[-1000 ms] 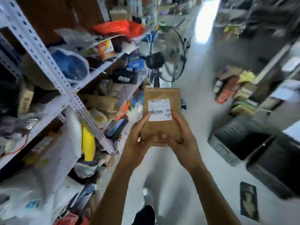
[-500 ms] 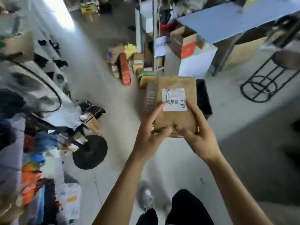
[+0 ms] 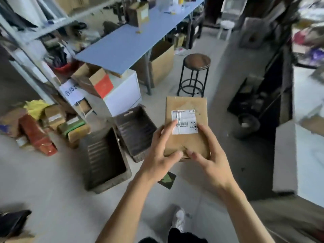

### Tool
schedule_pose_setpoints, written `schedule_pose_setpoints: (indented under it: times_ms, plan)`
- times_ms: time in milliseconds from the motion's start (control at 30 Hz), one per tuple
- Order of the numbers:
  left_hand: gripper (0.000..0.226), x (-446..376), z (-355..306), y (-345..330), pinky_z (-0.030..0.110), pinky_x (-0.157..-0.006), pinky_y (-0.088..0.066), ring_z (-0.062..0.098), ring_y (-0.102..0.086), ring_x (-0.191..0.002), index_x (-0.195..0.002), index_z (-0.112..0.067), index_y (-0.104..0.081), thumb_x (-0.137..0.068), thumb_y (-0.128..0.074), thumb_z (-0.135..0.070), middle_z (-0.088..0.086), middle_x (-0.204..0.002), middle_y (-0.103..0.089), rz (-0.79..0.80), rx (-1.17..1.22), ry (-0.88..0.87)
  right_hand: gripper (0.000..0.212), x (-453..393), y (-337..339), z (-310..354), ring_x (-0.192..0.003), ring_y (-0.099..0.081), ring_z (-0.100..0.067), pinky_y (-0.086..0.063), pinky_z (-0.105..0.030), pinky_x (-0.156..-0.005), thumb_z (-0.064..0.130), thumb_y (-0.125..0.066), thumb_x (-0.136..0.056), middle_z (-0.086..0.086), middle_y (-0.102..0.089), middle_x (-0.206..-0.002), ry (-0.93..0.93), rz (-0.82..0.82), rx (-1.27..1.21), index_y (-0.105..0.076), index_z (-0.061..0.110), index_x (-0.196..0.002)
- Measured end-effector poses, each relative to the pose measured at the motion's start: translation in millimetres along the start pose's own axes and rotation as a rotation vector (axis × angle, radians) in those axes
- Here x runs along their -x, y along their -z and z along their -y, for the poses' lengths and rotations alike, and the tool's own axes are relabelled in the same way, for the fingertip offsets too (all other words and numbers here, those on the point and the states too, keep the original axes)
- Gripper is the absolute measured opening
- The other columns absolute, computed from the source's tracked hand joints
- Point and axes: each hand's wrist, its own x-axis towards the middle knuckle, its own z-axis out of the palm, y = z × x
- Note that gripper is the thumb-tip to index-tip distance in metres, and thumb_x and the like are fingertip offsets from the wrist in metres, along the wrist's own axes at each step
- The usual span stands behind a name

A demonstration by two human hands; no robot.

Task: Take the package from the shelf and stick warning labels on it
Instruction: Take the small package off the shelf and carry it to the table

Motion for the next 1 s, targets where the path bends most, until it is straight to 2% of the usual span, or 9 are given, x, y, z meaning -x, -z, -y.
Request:
schedule_pose_setpoints:
  times_ms: [133,267,433,567,700,767,833,900,1000]
  plan:
    - [0.078,-80.3,1.9,-15.0,0.008,-0.112,-0.026,-0.003,-0.023,-0.146,-0.149,-0.034,-0.032,-0.080,-0.061,-0.015,-0.009,-0.158,-0.026,0.059,0.037,-0.003,0.071,-68.4,33.4,-12.1,-0.142,-0.039,-0.011,-0.037,-0.048,-0.115,0.032,-0.074,-0.078,0.014,-0.041,-0.153,-0.017,-0.027,0.035,-0.042,0.044,-0.141]
    - [0.078,-156.2,10.6,-17.9,0.006,-0.108,-0.030,-0.005,-0.024,-0.144,-0.151,-0.032,-0.030,-0.080,-0.059,-0.013,-0.012,-0.157,-0.026,0.074,0.089,0.048,0.071,-140.0,50.4,-29.9,-0.146,-0.033,-0.011,-0.035,-0.050,-0.116,0.033,-0.073,-0.080,0.015,-0.040,-0.154,-0.050,-0.030,0.053,-0.040,0.048,-0.141]
    - [0.077,-258.5,36.4,-9.3,0.028,-0.118,-0.031,-0.001,-0.025,-0.145,-0.149,-0.037,-0.031,-0.081,-0.058,-0.013,-0.015,-0.157,-0.027,0.076,0.120,0.057,0.071,-241.5,60.8,-54.2,-0.147,-0.032,-0.011,-0.034,-0.049,-0.117,0.041,-0.072,-0.079,0.015,-0.040,-0.154,-0.049,-0.028,0.064,-0.040,0.048,-0.141]
    - [0.077,-356.0,49.5,5.2,0.033,-0.117,-0.037,-0.001,-0.030,-0.143,-0.148,-0.041,-0.031,-0.081,-0.058,-0.015,-0.014,-0.156,-0.030,0.077,0.144,0.067,0.070,-341.3,67.4,-64.0,-0.140,-0.042,-0.009,-0.040,-0.046,-0.114,0.043,-0.072,-0.077,0.013,-0.043,-0.152,-0.046,-0.045,0.071,-0.042,0.048,-0.140]
    - [0.078,-446.9,55.9,25.9,0.041,-0.118,-0.036,0.004,-0.031,-0.144,-0.147,-0.042,-0.032,-0.079,-0.057,-0.013,-0.014,-0.156,-0.032,0.082,0.170,0.063,0.070,-431.0,70.5,-64.3,-0.137,-0.045,-0.008,-0.043,-0.041,-0.112,0.043,-0.072,-0.077,0.015,-0.044,-0.150,-0.031,-0.065,0.098,-0.041,0.047,-0.140]
    - [0.078,-490.6,59.6,32.4,0.039,-0.118,-0.036,0.003,-0.032,-0.143,-0.148,-0.038,-0.033,-0.079,-0.057,-0.011,-0.013,-0.155,-0.033,0.074,0.171,0.059,0.070,-474.7,74.0,-69.0,-0.138,-0.044,-0.008,-0.042,-0.041,-0.112,0.040,-0.073,-0.078,0.015,-0.044,-0.151,-0.024,-0.067,0.098,-0.041,0.048,-0.140]
    - [0.078,-531.3,63.8,36.6,0.031,-0.114,-0.039,0.002,-0.034,-0.142,-0.148,-0.037,-0.033,-0.079,-0.057,-0.011,-0.012,-0.155,-0.034,0.071,0.184,0.066,0.071,-517.6,79.0,-75.2,-0.141,-0.040,-0.009,-0.040,-0.043,-0.114,0.037,-0.074,-0.079,0.014,-0.042,-0.153,-0.032,-0.059,0.095,-0.040,0.049,-0.140]
    - [0.078,-574.2,71.6,39.5,0.022,-0.108,-0.042,0.000,-0.035,-0.141,-0.148,-0.039,-0.032,-0.079,-0.057,-0.012,-0.012,-0.154,-0.034,0.073,0.192,0.073,0.071,-561.2,85.4,-82.9,-0.140,-0.042,-0.008,-0.042,-0.040,-0.113,0.033,-0.076,-0.080,0.015,-0.043,-0.151,-0.043,-0.049,0.065,-0.041,0.047,-0.140]
    - [0.077,-643.2,90.0,41.9,0.023,-0.107,-0.041,0.002,-0.034,-0.141,-0.147,-0.040,-0.033,-0.080,-0.058,-0.012,-0.014,-0.154,-0.034,0.061,0.188,0.085,0.071,-628.4,93.8,-98.9,-0.136,-0.046,-0.007,-0.047,-0.034,-0.109,0.026,-0.078,-0.081,0.015,-0.046,-0.148,-0.060,-0.031,0.003,-0.043,0.044,-0.140]
